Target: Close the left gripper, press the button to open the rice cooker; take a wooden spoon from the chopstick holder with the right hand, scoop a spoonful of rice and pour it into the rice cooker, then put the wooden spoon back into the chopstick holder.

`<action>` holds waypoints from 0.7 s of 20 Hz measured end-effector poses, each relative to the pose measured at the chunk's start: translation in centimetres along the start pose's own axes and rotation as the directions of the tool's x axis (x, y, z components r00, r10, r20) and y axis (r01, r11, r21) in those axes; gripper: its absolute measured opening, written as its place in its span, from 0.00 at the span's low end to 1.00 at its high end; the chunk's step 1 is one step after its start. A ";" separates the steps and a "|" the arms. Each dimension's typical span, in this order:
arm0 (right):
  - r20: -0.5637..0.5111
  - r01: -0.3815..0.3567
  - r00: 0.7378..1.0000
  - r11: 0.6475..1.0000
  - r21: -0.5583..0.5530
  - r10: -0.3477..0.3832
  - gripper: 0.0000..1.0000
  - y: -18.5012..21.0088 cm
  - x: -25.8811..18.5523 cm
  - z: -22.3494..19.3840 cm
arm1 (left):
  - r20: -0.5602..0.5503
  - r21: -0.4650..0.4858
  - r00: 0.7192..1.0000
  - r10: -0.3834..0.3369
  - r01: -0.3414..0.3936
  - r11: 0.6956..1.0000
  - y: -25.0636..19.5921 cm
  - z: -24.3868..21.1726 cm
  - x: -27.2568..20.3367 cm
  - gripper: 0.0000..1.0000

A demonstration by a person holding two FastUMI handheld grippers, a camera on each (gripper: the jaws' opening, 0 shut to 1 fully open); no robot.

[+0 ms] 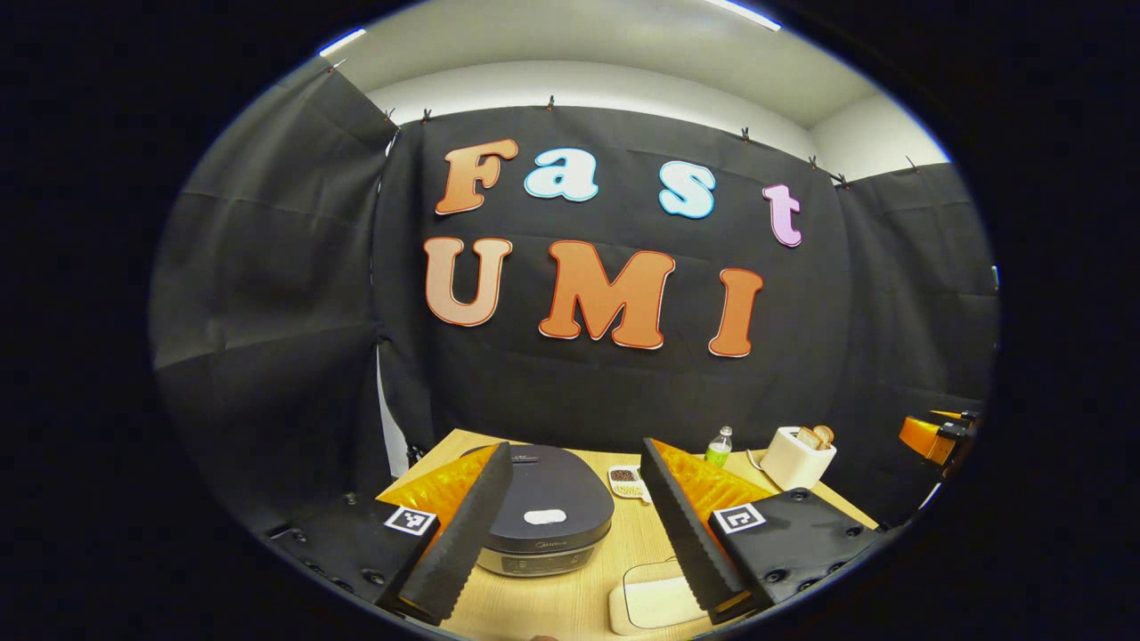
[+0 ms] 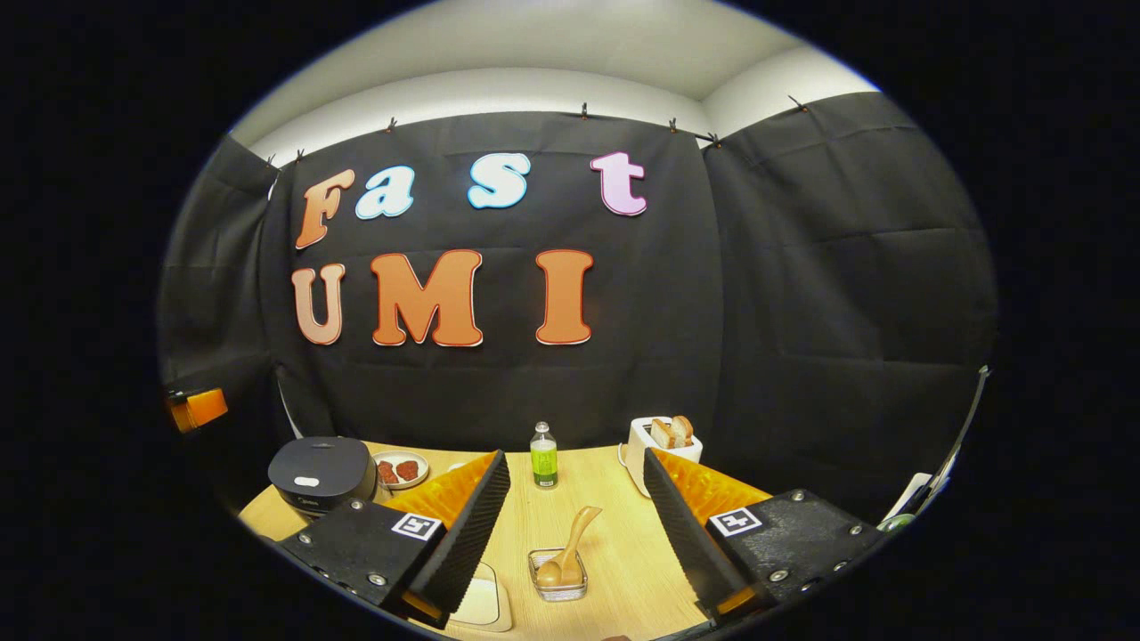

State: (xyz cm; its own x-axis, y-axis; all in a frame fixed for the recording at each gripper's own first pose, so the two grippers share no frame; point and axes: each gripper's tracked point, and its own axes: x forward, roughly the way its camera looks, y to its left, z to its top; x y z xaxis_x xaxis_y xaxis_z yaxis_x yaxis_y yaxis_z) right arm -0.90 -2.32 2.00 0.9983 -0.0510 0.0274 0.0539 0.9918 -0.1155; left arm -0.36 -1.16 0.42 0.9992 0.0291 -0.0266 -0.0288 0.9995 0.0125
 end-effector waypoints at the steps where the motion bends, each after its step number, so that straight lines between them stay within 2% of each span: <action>1: -0.003 -0.003 1.000 1.000 0.001 0.003 0.94 0.2 0.1 -0.1 | 0.000 0.002 1.000 0.002 -0.002 1.000 0.1 0.0 0.0 0.97; 3: -0.011 -0.016 1.000 1.000 0.006 0.016 0.94 0.9 0.1 -0.3 | 0.008 0.013 1.000 0.011 -0.011 1.000 0.4 0.1 -0.1 1.00; 4: -0.012 -0.018 1.000 1.000 0.007 0.018 0.94 0.9 0.1 -0.5 | 0.014 0.019 1.000 0.014 -0.014 1.000 0.5 0.3 -0.2 0.97; 7: -0.011 -0.024 1.000 1.000 0.002 0.024 0.94 1.4 0.1 -0.4 | 0.021 0.030 1.000 0.015 -0.016 0.999 0.6 0.7 -0.5 1.00; 9: -0.008 -0.027 1.000 1.000 -0.007 0.027 0.94 1.6 0.2 -0.3 | 0.026 0.031 1.000 0.009 -0.010 0.999 0.7 1.1 -0.7 0.97; 10: -0.009 -0.025 1.000 1.000 -0.012 0.025 0.89 1.6 0.3 -0.4 | 0.026 0.033 1.000 0.008 -0.009 0.999 0.6 1.0 -0.8 0.97; 11: -0.011 -0.027 1.000 0.999 -0.016 0.027 0.94 1.7 0.2 -0.6 | 0.025 0.036 1.000 0.005 -0.006 0.999 0.6 1.0 -0.8 0.94; 12: -0.015 -0.030 0.999 0.999 -0.020 0.030 0.94 1.9 0.1 -0.5 | 0.022 0.042 1.000 -0.001 0.000 0.999 0.5 0.9 -1.0 0.97; 14: -0.021 -0.031 0.999 0.999 -0.031 0.031 0.94 2.1 0.0 -0.7 | 0.024 0.055 1.000 -0.008 0.007 0.998 0.5 1.0 -1.0 0.66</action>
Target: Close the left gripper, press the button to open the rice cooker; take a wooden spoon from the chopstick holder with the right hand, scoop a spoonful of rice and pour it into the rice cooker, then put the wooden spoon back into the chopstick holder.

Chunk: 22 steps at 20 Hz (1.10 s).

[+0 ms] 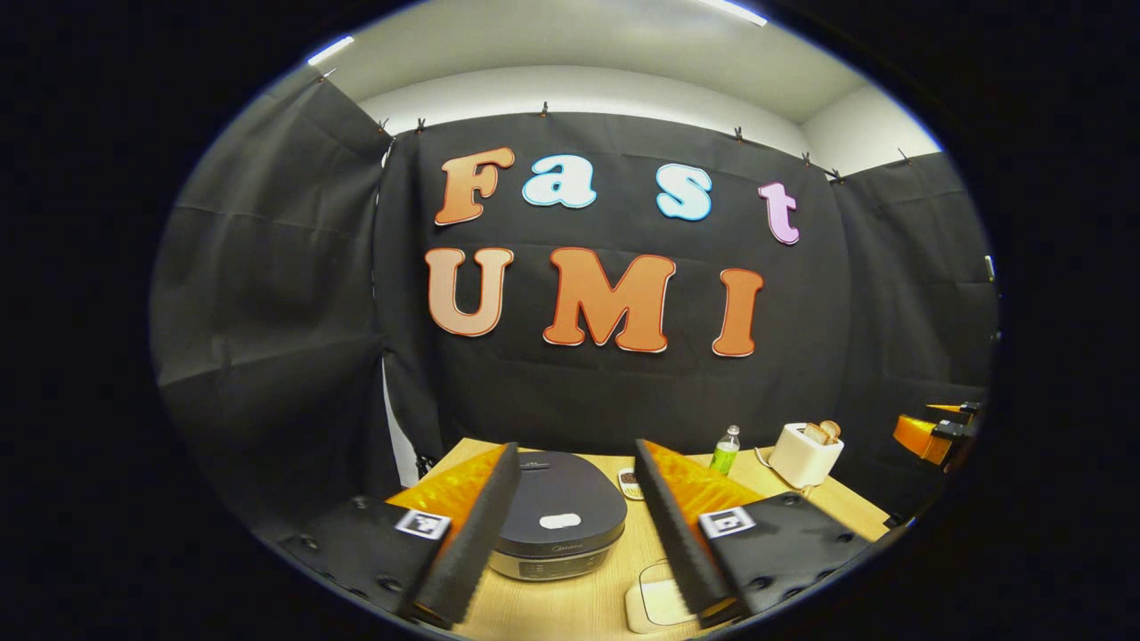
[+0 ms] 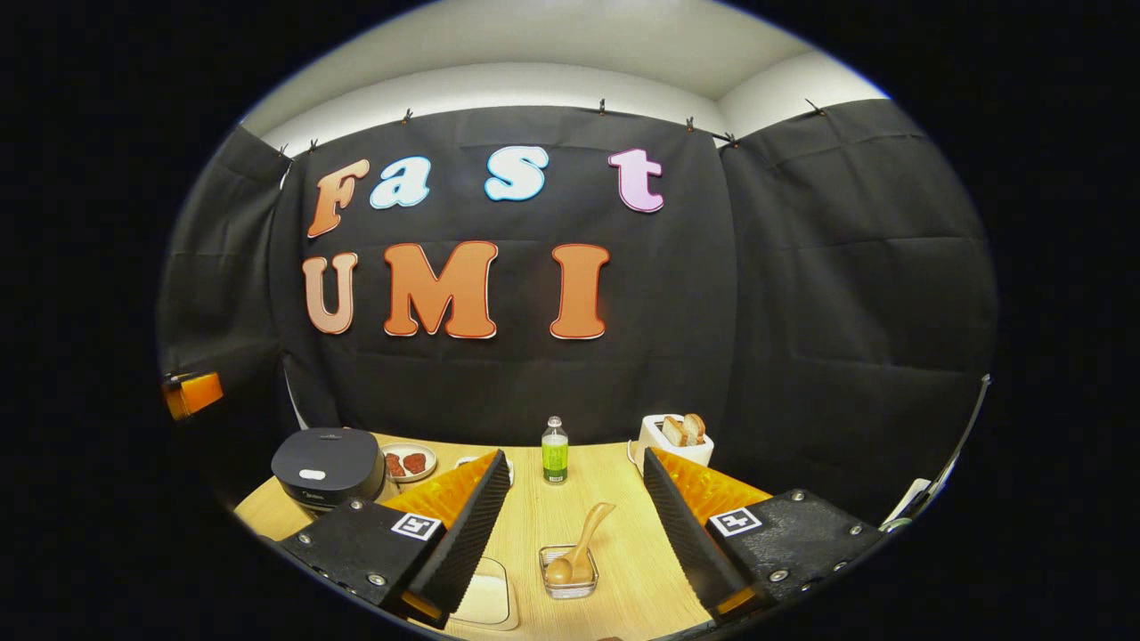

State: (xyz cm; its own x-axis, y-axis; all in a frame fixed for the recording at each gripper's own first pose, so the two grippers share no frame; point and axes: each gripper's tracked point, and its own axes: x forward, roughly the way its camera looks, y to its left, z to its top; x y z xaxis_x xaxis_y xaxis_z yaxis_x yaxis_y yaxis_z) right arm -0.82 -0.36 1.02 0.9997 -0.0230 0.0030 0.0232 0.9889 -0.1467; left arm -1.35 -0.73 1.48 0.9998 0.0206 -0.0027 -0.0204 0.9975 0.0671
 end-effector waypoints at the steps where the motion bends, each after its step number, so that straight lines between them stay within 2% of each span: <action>1: -0.002 0.001 1.000 1.000 -0.007 -0.001 0.94 0.0 -0.1 -0.1 | 0.003 0.007 1.000 0.013 -0.013 1.000 0.4 0.1 0.0 0.51; 2: -0.003 0.003 1.000 1.000 -0.013 -0.003 0.94 0.0 -0.1 -0.2 | 0.007 0.015 0.999 0.035 -0.035 0.999 0.9 0.3 0.0 0.36; 3: -0.003 0.003 1.000 1.000 -0.015 -0.003 0.99 0.0 -0.2 -0.2 | 0.001 0.011 0.999 0.053 -0.053 0.999 1.4 0.2 0.0 0.20; 4: -0.005 0.004 1.000 1.000 -0.016 -0.004 0.95 0.1 -0.3 -0.2 | -0.015 -0.006 1.000 0.021 -0.021 1.000 0.5 0.1 0.0 0.05; 5: -0.006 0.004 1.000 1.000 -0.017 -0.004 0.94 0.1 -0.3 -0.3 | -0.033 -0.020 0.999 -0.003 0.002 1.000 -0.3 -0.4 0.1 0.08; 6: -0.008 0.002 1.000 1.000 -0.016 -0.002 0.95 0.2 -0.3 -0.3 | -0.047 -0.021 0.999 -0.015 0.014 1.000 -0.3 -0.9 0.5 0.02; 9: -0.013 0.000 1.000 1.000 -0.009 0.000 0.95 0.3 -0.2 -0.4 | -0.109 -0.026 0.993 -0.037 0.034 0.999 -0.4 -2.7 2.0 0.05; 10: -0.014 -0.002 1.000 1.000 -0.007 0.002 0.99 0.4 -0.4 -0.4 | -0.129 -0.038 0.991 -0.048 0.043 0.998 -0.8 -3.4 2.5 0.05; 14: -0.022 0.003 1.000 1.000 -0.004 -0.003 0.95 0.2 -0.6 -0.7 | -0.196 -0.033 0.979 -0.056 0.051 0.998 -0.6 -7.3 5.8 0.05; 17: -0.036 0.009 0.999 1.000 0.001 -0.009 0.95 -0.3 -0.7 -1.2 | -0.278 -0.044 0.960 -0.046 0.035 0.998 -0.2 -11.3 8.9 0.02; 18: -0.040 0.013 0.999 1.000 0.001 -0.013 0.98 -0.5 -0.9 -1.4 | -0.312 -0.047 0.949 -0.036 0.023 0.999 0.1 -12.8 9.9 0.02; 19: -0.045 0.018 0.999 1.000 0.000 -0.018 0.95 -0.7 -0.9 -1.6 | -0.344 -0.041 0.939 -0.024 0.010 0.999 0.4 -14.1 10.7 0.02; 20: -0.050 0.022 0.998 1.000 0.000 -0.022 0.99 -0.8 -0.9 -1.8 | -0.371 -0.035 0.929 -0.017 0.005 0.999 0.6 -15.4 11.3 0.04; 21: -0.056 0.027 0.998 1.000 0.001 -0.027 0.95 -1.0 -0.8 -2.0 | -0.393 -0.031 0.919 -0.014 0.002 1.000 0.8 -16.4 11.9 0.05; 22: -0.062 0.031 0.998 1.000 0.002 -0.031 0.99 -1.3 -0.9 -2.2 | -0.413 -0.034 0.910 -0.018 0.005 0.999 0.8 -17.3 12.2 0.02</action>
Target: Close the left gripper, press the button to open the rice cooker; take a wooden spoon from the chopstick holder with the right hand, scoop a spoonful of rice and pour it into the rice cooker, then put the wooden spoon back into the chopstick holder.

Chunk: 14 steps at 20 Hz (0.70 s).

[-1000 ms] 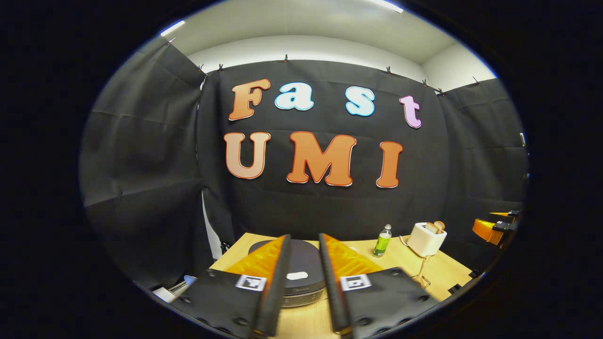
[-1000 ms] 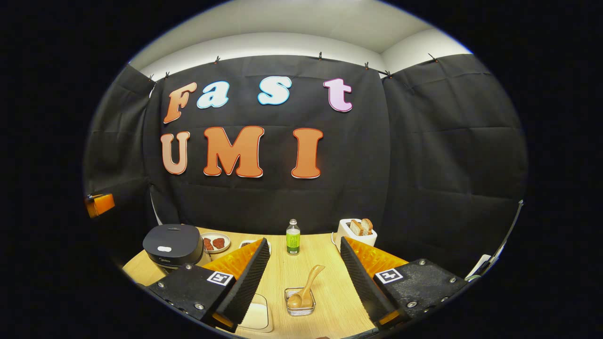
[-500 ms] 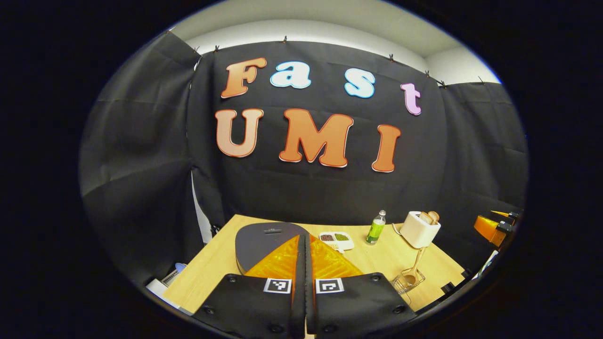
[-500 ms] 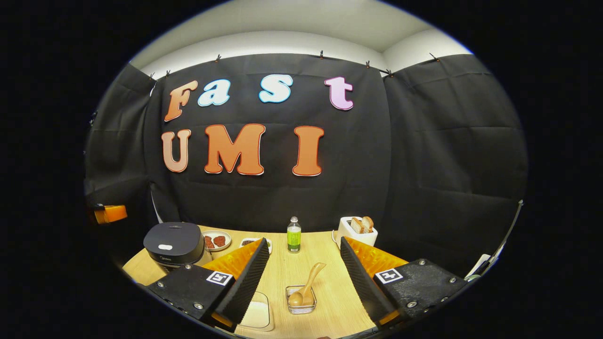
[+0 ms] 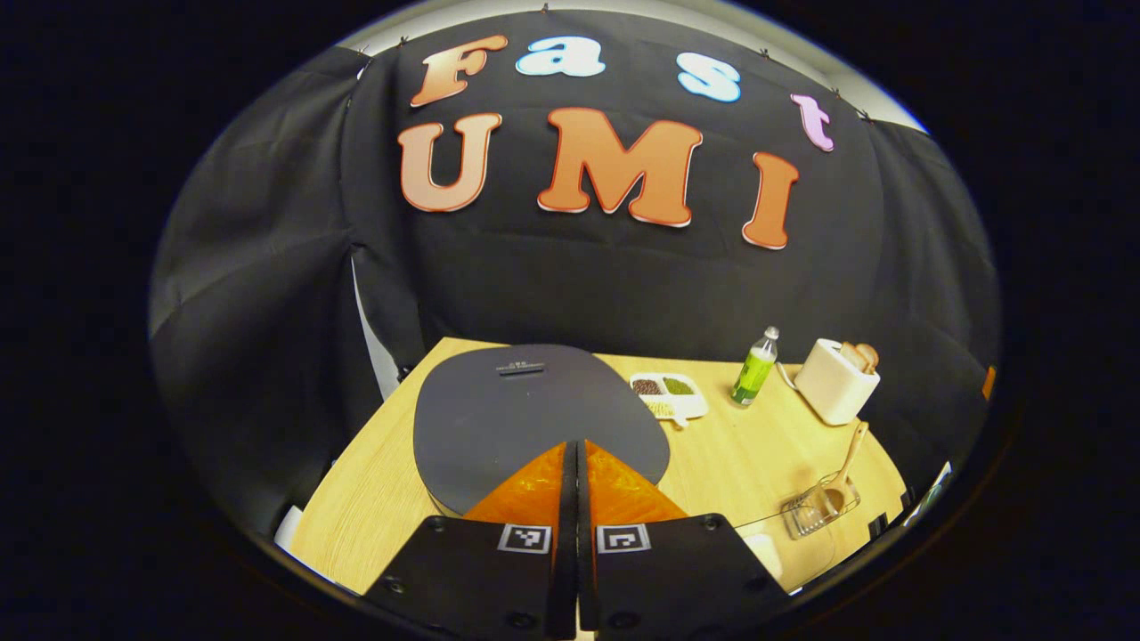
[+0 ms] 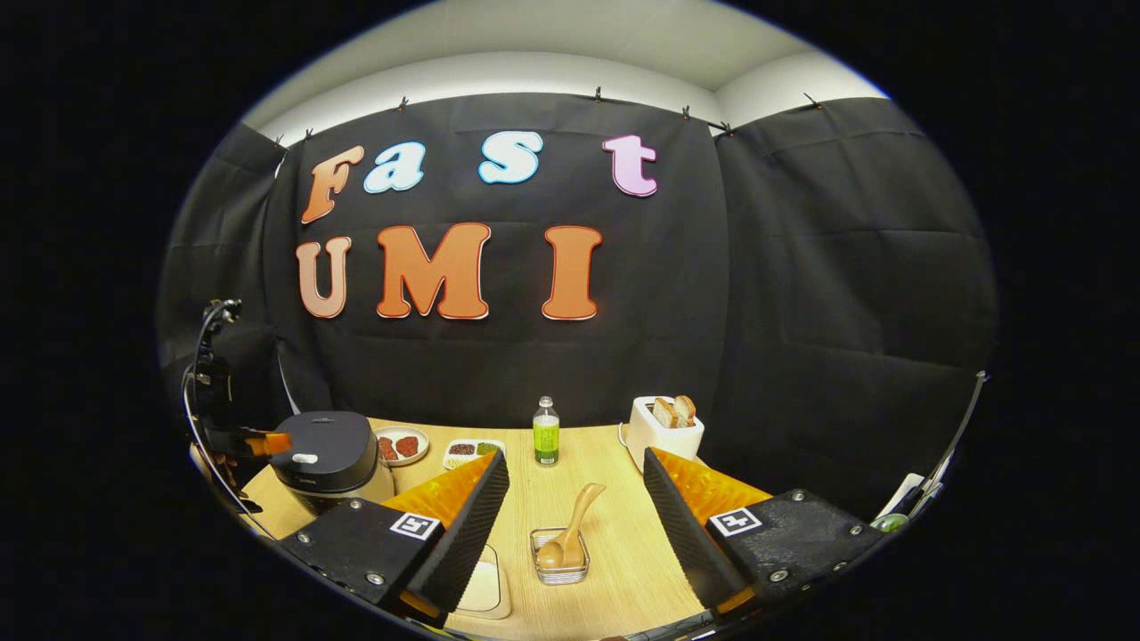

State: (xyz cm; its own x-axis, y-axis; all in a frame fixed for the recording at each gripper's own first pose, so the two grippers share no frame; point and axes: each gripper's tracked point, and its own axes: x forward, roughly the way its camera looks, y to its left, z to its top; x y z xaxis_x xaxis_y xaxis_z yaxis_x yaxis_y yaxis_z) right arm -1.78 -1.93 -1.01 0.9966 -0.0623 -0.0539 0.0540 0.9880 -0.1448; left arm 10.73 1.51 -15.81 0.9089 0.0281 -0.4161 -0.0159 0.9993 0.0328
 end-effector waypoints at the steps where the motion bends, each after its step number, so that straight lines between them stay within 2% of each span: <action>1: -0.006 0.005 1.000 1.000 0.002 -0.005 0.99 -0.2 0.0 -0.2 | -0.020 -0.005 1.000 -0.004 0.004 1.000 -0.1 -0.6 0.5 0.05; 2: -0.010 0.009 1.000 1.000 0.003 -0.009 0.95 -0.4 0.0 -0.4 | -0.035 -0.004 0.999 -0.004 0.004 1.000 -0.1 -1.3 1.1 0.02; 3: -0.014 0.015 1.000 1.000 0.004 -0.015 0.99 -0.6 -0.1 -0.5 | -0.045 -0.003 0.999 -0.006 0.006 1.000 0.0 -1.6 1.5 0.02; 4: -0.017 0.021 1.000 1.000 0.006 -0.020 0.95 -0.8 0.1 -0.6 | -0.068 -0.004 0.998 -0.006 0.006 1.000 0.0 -2.3 1.6 0.08; 6: -0.027 0.025 0.999 1.000 0.014 -0.025 0.95 -1.0 0.2 -1.0 | -0.046 0.005 0.999 -0.015 0.015 1.000 0.0 -1.9 1.7 0.06; 8: -0.039 0.023 0.999 0.999 0.023 -0.023 0.95 -1.0 0.3 -1.4 | -0.091 0.052 0.996 -0.016 0.021 0.998 0.0 -2.9 1.3 0.02; 9: -0.045 0.022 0.999 0.999 0.026 -0.021 0.95 -1.0 0.3 -1.5 | -0.102 0.087 0.995 -0.008 0.017 0.996 -0.1 -2.6 1.5 0.06; 10: -0.048 0.023 0.999 0.999 0.028 -0.022 0.95 -1.1 0.3 -1.7 | -0.127 0.101 0.992 0.007 0.006 0.995 -0.1 -3.0 1.4 0.02; 11: -0.052 0.023 0.998 0.999 0.029 -0.022 0.94 -1.1 0.2 -1.8 | -0.121 0.087 0.993 0.015 -0.005 0.996 0.0 -2.8 1.5 0.06; 13: -0.054 0.020 0.998 0.999 0.028 -0.019 0.94 -0.9 -0.1 -2.0 | -0.118 0.027 0.993 0.010 -0.007 1.000 0.2 -2.6 1.5 0.02; 14: -0.054 0.017 0.998 1.000 0.025 -0.016 0.94 -0.8 -0.2 -2.1 | -0.129 0.002 0.992 0.003 -0.003 1.000 0.2 -2.7 1.4 0.06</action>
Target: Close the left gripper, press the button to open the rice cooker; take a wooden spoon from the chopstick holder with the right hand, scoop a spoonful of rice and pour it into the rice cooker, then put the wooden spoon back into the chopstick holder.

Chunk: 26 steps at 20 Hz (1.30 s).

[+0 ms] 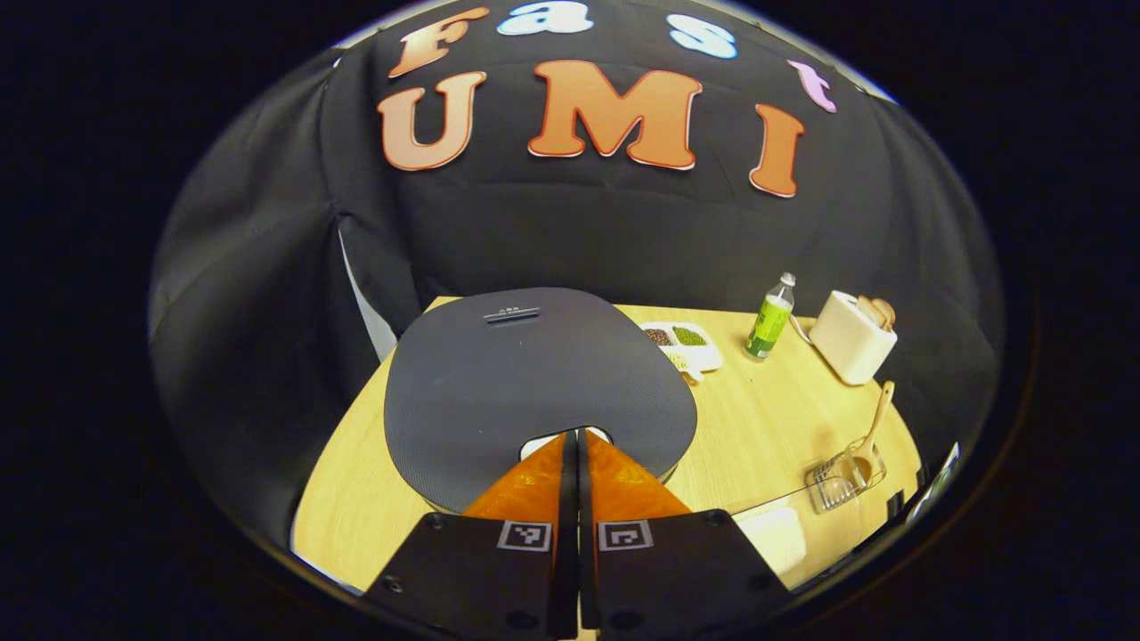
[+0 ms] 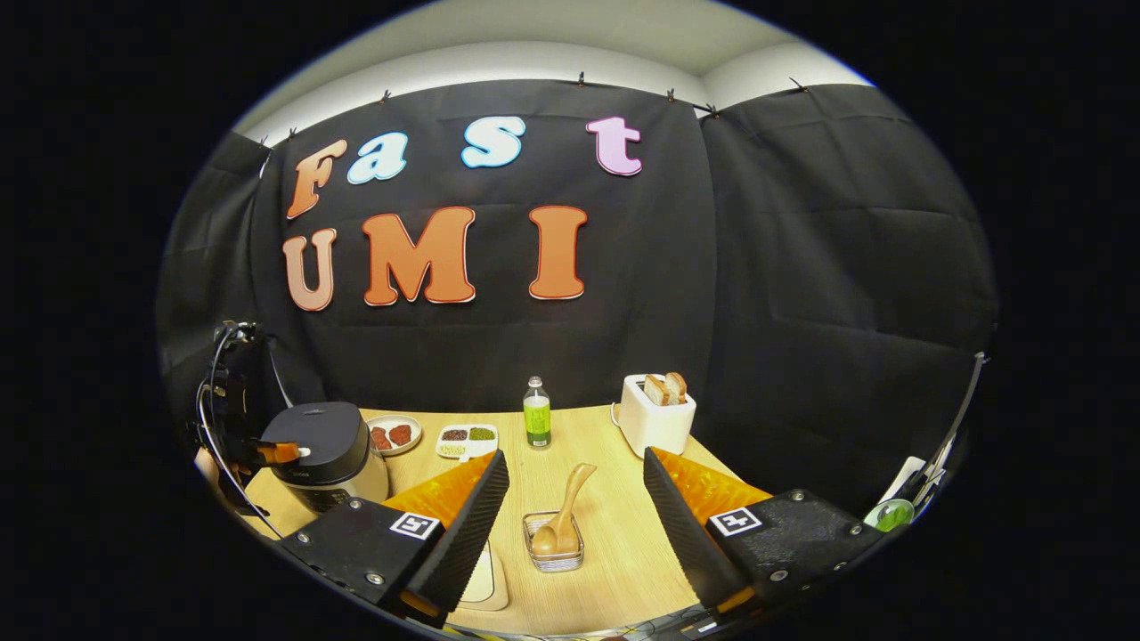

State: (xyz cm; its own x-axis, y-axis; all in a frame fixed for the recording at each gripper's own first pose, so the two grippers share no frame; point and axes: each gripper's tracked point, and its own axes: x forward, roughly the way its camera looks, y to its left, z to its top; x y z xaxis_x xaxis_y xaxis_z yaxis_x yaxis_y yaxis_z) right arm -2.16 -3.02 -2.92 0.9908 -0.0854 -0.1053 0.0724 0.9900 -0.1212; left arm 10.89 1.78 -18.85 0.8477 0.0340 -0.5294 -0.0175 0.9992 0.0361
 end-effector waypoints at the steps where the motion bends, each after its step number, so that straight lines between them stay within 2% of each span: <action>1: 0.000 -0.001 1.000 1.000 -0.006 0.001 0.94 0.0 -0.1 0.0 | -0.010 -0.013 1.000 -0.007 0.007 1.000 0.0 0.2 -0.1 0.06; 2: 0.005 -0.001 1.000 1.000 -0.011 0.001 0.94 -0.1 -0.3 0.1 | -0.020 -0.017 1.000 -0.009 0.008 1.000 -0.1 0.4 -0.2 0.02; 4: 0.020 -0.004 1.000 1.000 -0.016 0.004 0.94 -0.2 -0.5 0.6 | -0.003 -0.015 1.000 0.019 -0.019 1.000 0.1 1.5 -1.9 0.05; 5: 0.025 -0.005 1.000 1.000 -0.016 0.006 0.94 -0.1 -0.6 0.7 | 0.059 -0.008 0.998 0.029 -0.029 1.000 0.2 3.2 -3.2 0.06; 7: 0.026 -0.008 1.000 1.000 -0.009 0.008 0.94 -0.3 -0.4 0.5 | 0.216 0.024 0.976 0.034 -0.040 0.999 -0.3 7.7 -6.2 0.05; 10: 0.018 -0.010 1.000 1.000 0.003 0.010 0.95 -0.3 -0.1 0.1 | 0.302 0.044 0.953 0.001 -0.015 0.999 -1.6 9.5 -10.9 0.05; 12: 0.012 -0.014 1.000 1.000 0.009 0.013 0.94 -0.4 0.3 -0.3 | 0.332 0.056 0.943 0.003 -0.023 0.998 -1.4 10.0 -12.5 0.05; 13: 0.011 -0.015 1.000 1.000 0.010 0.015 0.94 -0.4 0.5 -0.3 | 0.343 0.069 0.939 0.014 -0.040 0.997 -1.2 9.9 -13.2 0.02; 14: 0.010 -0.018 1.000 1.000 0.013 0.017 0.94 -0.4 0.8 -0.4 | 0.350 0.083 0.936 0.029 -0.062 0.995 -0.7 9.7 -13.6 0.05; 16: 0.011 -0.021 1.000 1.000 0.022 0.020 0.94 -0.5 1.7 -0.5 | 0.354 0.099 0.935 0.031 -0.071 0.993 -0.8 9.0 -14.6 0.02; 19: -0.018 -0.033 0.999 0.999 0.039 0.034 0.94 -0.6 3.9 -1.5 | 0.356 0.093 0.933 0.050 -0.088 0.992 -0.1 8.4 -16.1 0.05; 21: -0.058 -0.050 0.997 0.997 0.060 0.054 0.94 -0.4 5.7 -2.6 | 0.359 0.073 0.933 0.021 -0.051 0.996 -0.9 8.4 -17.2 0.04; 23: -0.111 -0.076 0.990 0.993 0.088 0.086 0.95 0.0 7.7 -4.3 | 0.374 0.044 0.927 0.018 -0.038 0.998 -0.7 8.6 -18.2 0.17; 24: -0.134 -0.082 0.986 0.992 0.099 0.095 0.95 0.0 8.8 -5.1 | 0.389 0.032 0.921 0.017 -0.032 0.999 -0.6 8.9 -18.7 0.17; 25: -0.156 -0.079 0.983 0.991 0.106 0.095 0.99 0.0 10.2 -5.8 | 0.401 0.018 0.916 0.029 -0.039 0.999 -0.4 9.1 -19.2 0.41; 26: -0.178 -0.078 0.979 0.991 0.112 0.097 0.95 -0.2 11.4 -6.8 | 0.412 0.003 0.910 0.042 -0.047 0.999 0.0 9.3 -19.6 0.49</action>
State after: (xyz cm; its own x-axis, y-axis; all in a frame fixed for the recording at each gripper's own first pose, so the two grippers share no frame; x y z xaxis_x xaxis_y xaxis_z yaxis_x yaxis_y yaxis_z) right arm 8.30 -4.91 -10.77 0.9567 -0.0078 -0.2909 0.0078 1.0000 -0.0010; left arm -0.82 0.92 -0.54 0.9893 0.0637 -0.1316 -0.0557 0.9964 0.0634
